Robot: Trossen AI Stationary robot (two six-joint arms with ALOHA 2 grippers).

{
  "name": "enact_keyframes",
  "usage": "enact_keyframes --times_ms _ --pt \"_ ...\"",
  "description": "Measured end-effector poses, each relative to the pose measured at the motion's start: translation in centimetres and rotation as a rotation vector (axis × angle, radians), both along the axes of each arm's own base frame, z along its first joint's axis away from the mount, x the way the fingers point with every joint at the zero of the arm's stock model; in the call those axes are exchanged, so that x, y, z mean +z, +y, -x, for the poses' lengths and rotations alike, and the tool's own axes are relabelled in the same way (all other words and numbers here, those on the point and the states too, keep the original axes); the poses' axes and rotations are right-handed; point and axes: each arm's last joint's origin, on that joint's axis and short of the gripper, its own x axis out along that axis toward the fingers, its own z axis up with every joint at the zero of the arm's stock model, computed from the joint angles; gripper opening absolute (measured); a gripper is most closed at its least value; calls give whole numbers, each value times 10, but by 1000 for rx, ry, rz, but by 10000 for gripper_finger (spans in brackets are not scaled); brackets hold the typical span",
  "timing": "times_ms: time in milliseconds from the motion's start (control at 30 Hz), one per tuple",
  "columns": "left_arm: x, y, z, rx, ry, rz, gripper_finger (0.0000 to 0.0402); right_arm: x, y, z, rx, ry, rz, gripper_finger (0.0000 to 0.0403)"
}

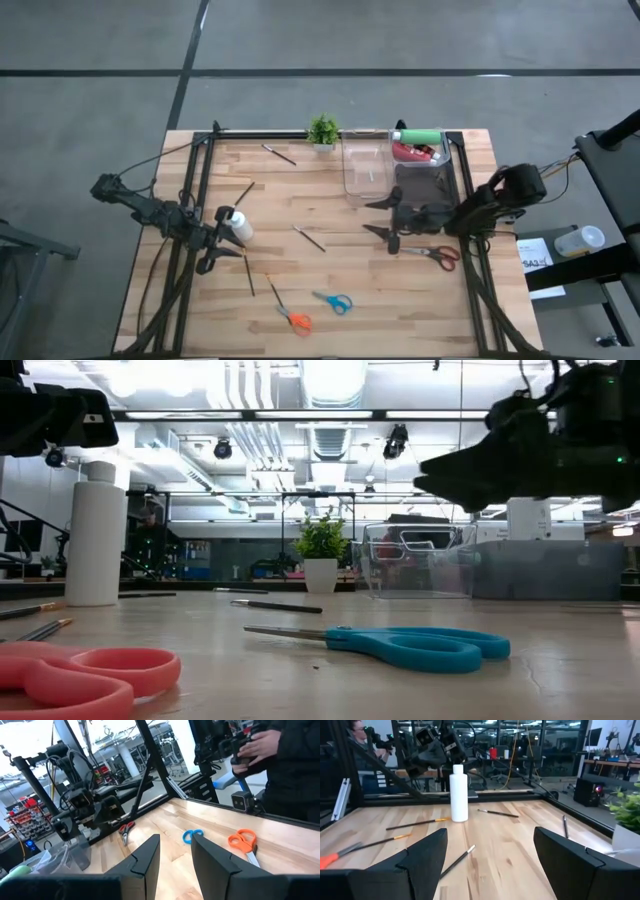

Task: Pick & Place Paint Supplies
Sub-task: Put the white paint bottle into the right transparent bin

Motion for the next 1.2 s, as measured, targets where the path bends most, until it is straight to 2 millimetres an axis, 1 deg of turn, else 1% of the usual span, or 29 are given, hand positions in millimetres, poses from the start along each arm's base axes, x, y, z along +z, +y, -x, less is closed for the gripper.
enact_keyframes --times_ms 133,667,900,1200 --pt "0 0 0 0 6 -3 118 1 0 3 0 -7 -1 295" --pt "-1 0 -1 0 9 -4 118 -3 0 1 2 25 0 295" --pt "-1 0 0 0 8 -4 118 -3 0 -3 4 29 -11 295" --pt "-1 0 0 0 8 -4 118 4 1 -12 3 -7 -2 295"
